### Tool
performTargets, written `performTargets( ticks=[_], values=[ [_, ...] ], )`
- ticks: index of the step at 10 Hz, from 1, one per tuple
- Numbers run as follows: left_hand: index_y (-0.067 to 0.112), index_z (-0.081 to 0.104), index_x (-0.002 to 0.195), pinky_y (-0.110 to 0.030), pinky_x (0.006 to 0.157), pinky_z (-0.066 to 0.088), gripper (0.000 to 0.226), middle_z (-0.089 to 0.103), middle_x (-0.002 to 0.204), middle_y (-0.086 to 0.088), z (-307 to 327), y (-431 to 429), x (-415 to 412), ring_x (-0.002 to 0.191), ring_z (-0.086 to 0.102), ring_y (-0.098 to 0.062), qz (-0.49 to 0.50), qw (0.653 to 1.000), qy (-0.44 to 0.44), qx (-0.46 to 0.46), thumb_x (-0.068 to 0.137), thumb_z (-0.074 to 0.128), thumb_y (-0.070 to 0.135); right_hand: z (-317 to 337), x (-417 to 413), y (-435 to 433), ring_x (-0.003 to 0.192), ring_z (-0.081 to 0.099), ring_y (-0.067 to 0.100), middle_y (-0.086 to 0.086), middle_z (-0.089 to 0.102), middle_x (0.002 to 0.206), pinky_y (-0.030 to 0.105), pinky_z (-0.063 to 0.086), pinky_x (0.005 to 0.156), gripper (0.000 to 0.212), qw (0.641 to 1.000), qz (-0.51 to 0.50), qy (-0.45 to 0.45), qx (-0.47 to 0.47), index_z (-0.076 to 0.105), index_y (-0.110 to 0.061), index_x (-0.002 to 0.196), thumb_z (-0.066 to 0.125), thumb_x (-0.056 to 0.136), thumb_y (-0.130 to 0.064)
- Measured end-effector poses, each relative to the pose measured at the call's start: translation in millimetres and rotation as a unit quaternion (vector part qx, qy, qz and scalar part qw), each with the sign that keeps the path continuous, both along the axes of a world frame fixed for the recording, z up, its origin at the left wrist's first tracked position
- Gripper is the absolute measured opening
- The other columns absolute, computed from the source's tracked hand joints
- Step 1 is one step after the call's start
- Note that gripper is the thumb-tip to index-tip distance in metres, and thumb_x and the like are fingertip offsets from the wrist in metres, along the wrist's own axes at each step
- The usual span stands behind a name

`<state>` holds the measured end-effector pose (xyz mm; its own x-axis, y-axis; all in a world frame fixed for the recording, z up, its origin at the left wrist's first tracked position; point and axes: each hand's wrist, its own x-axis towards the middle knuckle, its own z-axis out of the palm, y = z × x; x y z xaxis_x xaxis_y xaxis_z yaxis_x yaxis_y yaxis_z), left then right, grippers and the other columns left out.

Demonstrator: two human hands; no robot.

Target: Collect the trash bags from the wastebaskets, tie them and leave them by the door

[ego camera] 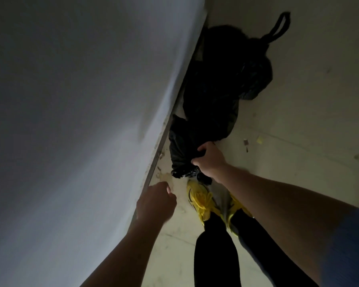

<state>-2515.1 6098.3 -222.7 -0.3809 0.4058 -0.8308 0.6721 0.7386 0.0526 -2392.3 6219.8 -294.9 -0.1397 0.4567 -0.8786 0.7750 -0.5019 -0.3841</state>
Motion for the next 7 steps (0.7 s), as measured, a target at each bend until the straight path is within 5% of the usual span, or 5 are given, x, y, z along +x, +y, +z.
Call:
performTargets(
  ticks=[3, 5, 7],
  values=[
    [0.026, 0.063, 0.103, -0.030, 0.081, 0.043, 0.018, 0.068, 0.112, 0.002, -32.7, -3.7, -8.5, 0.102, 0.062, -0.019, -0.011, 1.000, 0.025, -0.010, 0.090, 0.051, 0.029, -43.0, 1.2, 7.1, 0.088, 0.057, 0.017, 0.001, 0.060, 0.099, 0.028, 0.044, 0.073, 0.047, 0.999, 0.029, 0.025, 0.037, 0.060, -0.015, 0.119, 0.070, 0.084, -0.044],
    [0.024, 0.064, 0.106, -0.035, 0.088, 0.050, 0.021, 0.069, 0.112, 0.000, 48.0, 34.2, 0.0, 0.101, 0.064, -0.020, -0.036, 0.999, 0.012, 0.018, 0.090, 0.051, 0.029, 48.6, 52.0, 25.7, 0.112, 0.058, 0.027, 0.007, 0.062, 0.123, 0.035, 0.046, 0.086, 0.047, 0.984, 0.142, -0.045, 0.100, 0.056, -0.017, 0.127, 0.055, 0.091, -0.048],
    [0.023, 0.064, 0.106, -0.035, 0.086, 0.050, 0.023, 0.068, 0.109, -0.002, 169.2, 86.6, 16.2, 0.099, 0.064, -0.023, -0.051, 0.994, 0.003, 0.095, 0.089, 0.049, 0.029, 185.0, 93.3, 49.2, 0.104, 0.059, 0.027, 0.008, 0.060, 0.116, 0.034, 0.044, 0.078, 0.034, 0.931, 0.281, -0.117, 0.201, 0.050, -0.016, 0.124, 0.047, 0.097, -0.036]
  ],
)
